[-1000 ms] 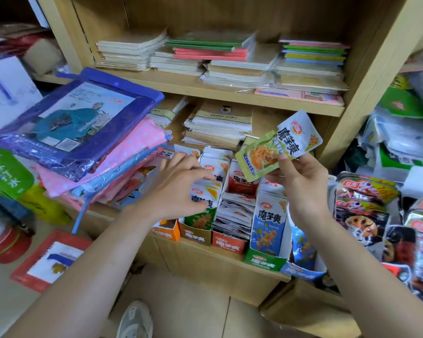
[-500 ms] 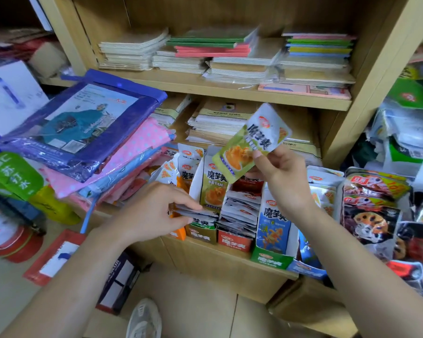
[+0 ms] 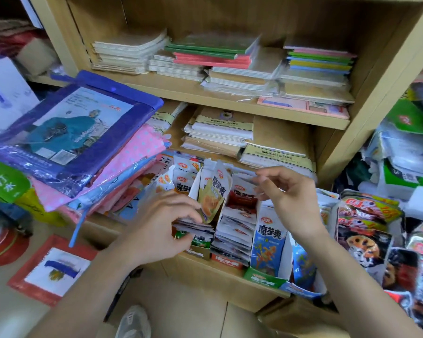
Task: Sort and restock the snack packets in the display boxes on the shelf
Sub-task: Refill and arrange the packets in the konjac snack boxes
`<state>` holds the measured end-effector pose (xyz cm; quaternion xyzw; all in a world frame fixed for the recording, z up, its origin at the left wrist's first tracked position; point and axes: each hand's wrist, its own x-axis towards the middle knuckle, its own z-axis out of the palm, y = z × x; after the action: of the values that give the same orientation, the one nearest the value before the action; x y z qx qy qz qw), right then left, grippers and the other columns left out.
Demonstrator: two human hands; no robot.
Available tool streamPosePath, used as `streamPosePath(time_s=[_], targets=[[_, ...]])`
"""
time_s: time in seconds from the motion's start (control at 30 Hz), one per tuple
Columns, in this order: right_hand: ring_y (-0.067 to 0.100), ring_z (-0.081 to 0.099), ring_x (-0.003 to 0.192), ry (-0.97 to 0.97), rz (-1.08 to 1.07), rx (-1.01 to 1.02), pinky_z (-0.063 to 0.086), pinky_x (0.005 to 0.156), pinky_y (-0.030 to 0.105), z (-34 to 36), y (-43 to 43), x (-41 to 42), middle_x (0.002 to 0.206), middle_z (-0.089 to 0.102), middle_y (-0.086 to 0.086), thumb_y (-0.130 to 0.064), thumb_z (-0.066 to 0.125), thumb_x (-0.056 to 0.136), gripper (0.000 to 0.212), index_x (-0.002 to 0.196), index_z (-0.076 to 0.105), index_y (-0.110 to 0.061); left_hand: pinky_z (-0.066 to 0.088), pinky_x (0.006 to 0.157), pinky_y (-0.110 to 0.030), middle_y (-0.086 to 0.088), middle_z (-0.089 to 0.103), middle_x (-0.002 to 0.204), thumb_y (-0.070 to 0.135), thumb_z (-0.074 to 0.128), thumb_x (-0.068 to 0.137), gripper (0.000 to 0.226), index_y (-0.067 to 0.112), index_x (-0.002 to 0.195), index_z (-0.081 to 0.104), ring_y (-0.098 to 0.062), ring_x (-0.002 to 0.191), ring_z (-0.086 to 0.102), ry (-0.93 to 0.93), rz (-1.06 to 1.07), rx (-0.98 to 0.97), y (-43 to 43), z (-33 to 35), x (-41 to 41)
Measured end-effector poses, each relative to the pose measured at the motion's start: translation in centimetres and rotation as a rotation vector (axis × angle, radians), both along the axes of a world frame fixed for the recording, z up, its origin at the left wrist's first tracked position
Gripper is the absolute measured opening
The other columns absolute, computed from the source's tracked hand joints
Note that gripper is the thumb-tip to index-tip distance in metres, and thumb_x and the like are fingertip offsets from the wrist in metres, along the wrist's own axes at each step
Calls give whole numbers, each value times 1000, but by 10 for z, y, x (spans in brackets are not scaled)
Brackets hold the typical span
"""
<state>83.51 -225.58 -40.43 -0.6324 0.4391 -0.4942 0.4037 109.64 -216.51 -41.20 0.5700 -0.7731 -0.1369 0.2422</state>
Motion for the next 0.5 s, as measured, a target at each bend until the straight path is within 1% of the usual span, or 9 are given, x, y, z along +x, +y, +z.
streamPosePath(time_s=[0.1, 0.17, 0.23, 0.27, 0.33, 0.37, 0.4, 0.43, 0.5], targets=[[25, 70, 65, 85, -1, -57, 61, 67, 41, 11, -22, -4, 76, 74, 0, -4, 67, 95, 14, 91, 74, -16, 39, 106, -55, 38, 36, 146, 51, 61, 72, 26, 47, 97, 68, -1, 136, 37, -57, -6, 32, -11, 8, -2], [29, 68, 64, 175, 47, -28, 59, 67, 47, 19, -48, -8, 76, 72, 4, -3, 70, 92, 9, 94, 74, -11, 35, 109, -60, 38, 23, 155, 51, 59, 73, 29, 49, 100, 66, -4, 143, 31, -109, -27, 59, -18, 13, -5], [37, 66, 66, 263, 133, 38, 56, 68, 53, 28, -79, -11, 80, 72, 11, -2, 72, 90, 7, 95, 74, -6, 36, 110, -60, 37, 14, 159, 45, 61, 75, 36, 50, 111, 62, -2, 146, 27, -119, -54, 78, -24, 17, -8], [35, 65, 67, 349, 180, 54, 56, 68, 52, 30, -94, -11, 81, 73, 13, -2, 73, 89, 7, 94, 74, -7, 39, 110, -54, 36, 11, 160, 39, 64, 77, 43, 51, 118, 58, 2, 146, 26, -102, -73, 85, -26, 18, -9], [28, 66, 70, 570, 278, 59, 56, 70, 43, 33, -128, -12, 84, 75, 11, -3, 74, 87, 11, 96, 75, -10, 48, 101, -31, 37, 8, 160, 27, 72, 81, 68, 55, 136, 44, 17, 139, 27, -81, -108, 87, -35, 18, -10], [22, 67, 70, 678, 332, 66, 56, 70, 38, 31, -144, -11, 84, 76, 8, -5, 75, 86, 14, 98, 76, -11, 46, 98, -23, 38, 7, 160, 24, 74, 82, 81, 57, 144, 34, 21, 136, 26, -92, -115, 85, -40, 18, -11], [12, 66, 68, 790, 387, 61, 55, 66, 30, 29, -159, -10, 84, 76, 3, -5, 74, 86, 17, 101, 76, -13, 44, 102, -24, 38, 7, 160, 23, 75, 82, 91, 58, 149, 24, 20, 138, 25, -108, -120, 83, -44, 17, -11], [2, 63, 64, 896, 445, 42, 52, 62, 20, 26, -173, -7, 84, 75, -3, -5, 73, 86, 20, 103, 77, -15, 42, 107, -30, 38, 6, 161, 23, 75, 82, 98, 59, 152, 16, 15, 143, 22, -127, -120, 80, -49, 15, -11], [-8, 60, 68, 1048, 574, 20, 46, 62, 11, 18, -198, -2, 86, 73, -12, -7, 73, 87, 22, 105, 76, -18, 41, 111, -39, 36, 7, 161, 25, 77, 81, 102, 59, 153, 13, 6, 146, 24, -172, -109, 73, -55, 10, -12]])
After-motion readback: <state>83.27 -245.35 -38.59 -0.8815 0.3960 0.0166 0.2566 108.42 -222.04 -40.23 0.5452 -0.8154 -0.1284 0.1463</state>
